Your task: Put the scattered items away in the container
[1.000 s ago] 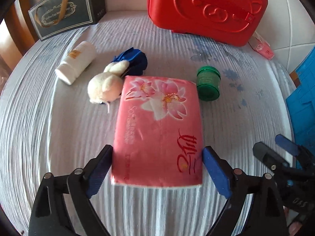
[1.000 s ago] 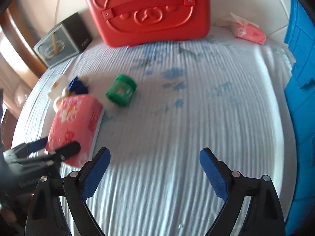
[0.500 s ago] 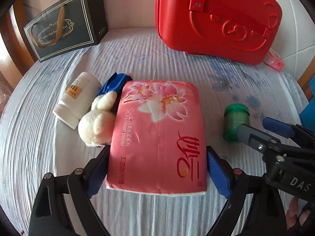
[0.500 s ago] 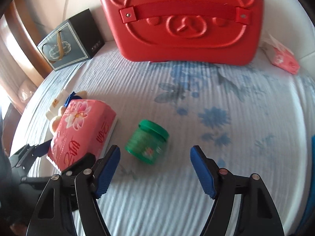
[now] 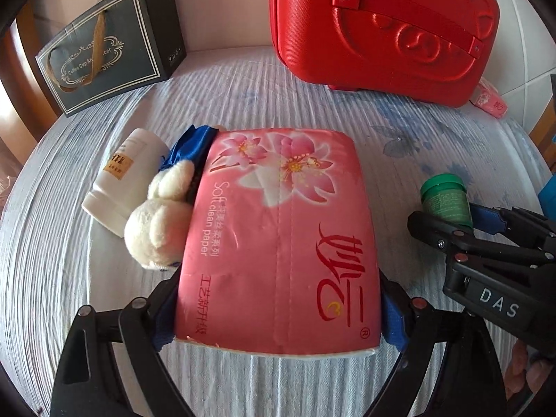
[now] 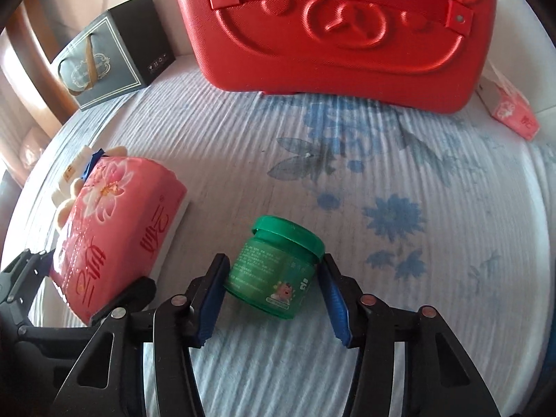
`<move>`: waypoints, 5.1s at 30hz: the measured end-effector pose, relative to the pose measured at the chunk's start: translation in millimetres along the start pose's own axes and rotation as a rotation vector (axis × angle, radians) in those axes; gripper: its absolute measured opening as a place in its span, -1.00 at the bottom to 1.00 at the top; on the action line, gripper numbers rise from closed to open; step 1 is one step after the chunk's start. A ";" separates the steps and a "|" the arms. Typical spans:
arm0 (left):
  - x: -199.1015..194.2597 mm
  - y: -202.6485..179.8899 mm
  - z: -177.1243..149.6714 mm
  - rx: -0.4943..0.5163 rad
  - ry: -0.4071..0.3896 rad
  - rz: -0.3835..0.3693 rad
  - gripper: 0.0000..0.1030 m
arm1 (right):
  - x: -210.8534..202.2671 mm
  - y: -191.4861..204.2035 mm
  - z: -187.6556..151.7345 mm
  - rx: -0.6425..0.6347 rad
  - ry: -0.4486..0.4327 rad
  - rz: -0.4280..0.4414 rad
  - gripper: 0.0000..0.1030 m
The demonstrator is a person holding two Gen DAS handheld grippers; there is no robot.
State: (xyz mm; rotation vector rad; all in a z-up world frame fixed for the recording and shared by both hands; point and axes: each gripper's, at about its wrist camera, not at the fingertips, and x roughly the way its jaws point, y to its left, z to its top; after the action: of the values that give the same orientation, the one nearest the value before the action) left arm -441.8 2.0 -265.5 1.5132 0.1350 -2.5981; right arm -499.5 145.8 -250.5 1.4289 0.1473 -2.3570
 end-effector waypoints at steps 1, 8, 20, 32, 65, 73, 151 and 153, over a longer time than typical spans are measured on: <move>-4.3 -0.7 -2.3 -0.001 -0.003 -0.001 0.76 | -5.8 -0.1 -1.7 -0.001 -0.006 -0.004 -0.01; -57.9 -8.8 -19.6 0.011 -0.050 -0.010 0.76 | -62.7 2.3 -18.3 0.001 -0.059 -0.018 -0.02; -219.1 -11.9 -65.0 -0.030 -0.250 0.055 0.76 | -214.8 33.4 -72.0 -0.048 -0.261 0.006 -0.02; -322.8 -10.4 -128.8 -0.058 -0.373 0.059 0.76 | -327.2 76.1 -128.8 -0.131 -0.418 0.023 -0.02; -485.3 -213.6 -190.5 0.262 -0.545 -0.346 0.76 | -549.7 -50.8 -263.6 0.030 -0.599 -0.369 -0.02; -511.7 -377.0 -183.1 0.337 -0.538 -0.370 0.76 | -572.0 -214.5 -295.7 0.089 -0.534 -0.420 -0.02; -492.4 -356.5 -222.9 0.186 -0.443 -0.175 0.88 | -581.1 -246.4 -352.5 0.049 -0.455 -0.291 0.99; -494.2 -331.9 -225.5 0.169 -0.451 -0.175 0.88 | -579.1 -223.5 -347.9 0.038 -0.460 -0.288 0.99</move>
State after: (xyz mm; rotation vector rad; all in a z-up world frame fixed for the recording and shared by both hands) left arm -59.7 396.0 57.1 0.9532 -0.0001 -3.0837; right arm -54.5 602.8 65.0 0.8905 0.1932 -2.8689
